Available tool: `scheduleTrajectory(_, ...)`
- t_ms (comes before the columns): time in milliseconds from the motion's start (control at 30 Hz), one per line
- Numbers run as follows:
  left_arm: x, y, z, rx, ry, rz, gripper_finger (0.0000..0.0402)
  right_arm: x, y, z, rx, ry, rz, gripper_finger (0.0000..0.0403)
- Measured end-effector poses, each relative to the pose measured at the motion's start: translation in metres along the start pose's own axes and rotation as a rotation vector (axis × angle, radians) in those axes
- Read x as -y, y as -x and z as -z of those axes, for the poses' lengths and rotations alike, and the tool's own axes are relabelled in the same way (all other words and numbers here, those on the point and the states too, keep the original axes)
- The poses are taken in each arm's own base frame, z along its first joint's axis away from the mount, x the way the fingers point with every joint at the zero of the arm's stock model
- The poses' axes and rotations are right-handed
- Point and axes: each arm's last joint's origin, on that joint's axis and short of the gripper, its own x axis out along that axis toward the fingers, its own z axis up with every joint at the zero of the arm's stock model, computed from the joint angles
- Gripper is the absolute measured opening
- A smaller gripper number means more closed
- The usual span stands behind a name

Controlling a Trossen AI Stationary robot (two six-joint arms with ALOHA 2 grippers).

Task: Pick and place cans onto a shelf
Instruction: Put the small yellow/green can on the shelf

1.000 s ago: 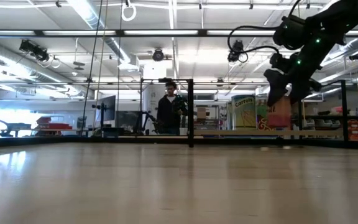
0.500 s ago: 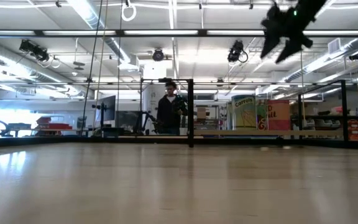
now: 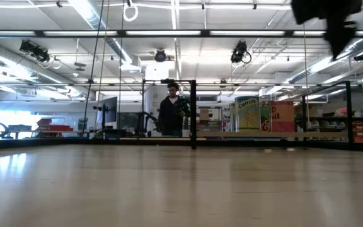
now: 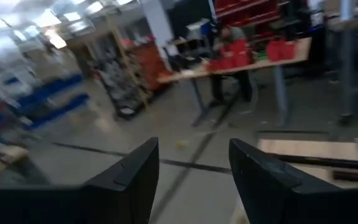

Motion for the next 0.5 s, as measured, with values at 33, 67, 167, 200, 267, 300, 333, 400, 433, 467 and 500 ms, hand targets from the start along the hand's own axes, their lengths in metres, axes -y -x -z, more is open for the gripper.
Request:
scheduleTrajectory(33, 0.003, -0.003, 0.003, -0.019, 0.022, 0.027, 0.0199, -0.004, -0.004, 0.008, -0.053, -0.015, 0.016, 0.0346)
scheduleTrajectory(67, 0.006, -0.005, 0.005, -0.038, 0.038, 0.051, 0.0199, -0.008, -0.009, 0.017, -0.097, -0.041, 0.031, 0.0346)
scheduleTrajectory(167, 0.016, -0.01, 0.013, -0.111, 0.087, 0.101, 0.0199, -0.016, -0.026, 0.038, -0.197, -0.136, 0.036, 0.0346)
scheduleTrajectory(200, 0.019, -0.01, 0.014, -0.132, 0.099, 0.115, 0.0199, -0.019, -0.032, 0.045, -0.225, -0.164, 0.035, 0.0346)
scheduleTrajectory(267, 0.026, -0.009, 0.018, -0.174, 0.112, 0.142, 0.0199, -0.022, -0.049, 0.057, -0.268, -0.227, 0.047, 0.0346)
scheduleTrajectory(300, 0.029, -0.009, 0.018, -0.187, 0.129, 0.156, 0.0199, -0.023, -0.057, 0.062, -0.282, -0.262, 0.052, 0.0346)
scheduleTrajectory(333, 0.033, -0.008, 0.02, -0.212, 0.143, 0.17, 0.0199, -0.025, -0.067, 0.066, -0.287, -0.3, 0.049, 0.0346)
scheduleTrajectory(400, 0.04, -0.007, 0.021, -0.249, 0.178, 0.194, 0.0199, -0.027, -0.086, 0.073, -0.29, -0.383, 0.033, 0.0346)
scheduleTrajectory(433, 0.044, -0.006, 0.022, -0.264, 0.193, 0.209, 0.0199, -0.028, -0.095, 0.076, -0.289, -0.421, 0.024, 0.0346)
scheduleTrajectory(467, 0.048, -0.004, 0.022, -0.283, 0.205, 0.222, 0.0199, -0.028, -0.104, 0.078, -0.29, -0.452, 0.015, 0.0346)
scheduleTrajectory(500, 0.052, -0.003, 0.023, -0.299, 0.213, 0.236, 0.0199, -0.029, -0.113, 0.08, -0.29, -0.479, 0.009, 0.0346)
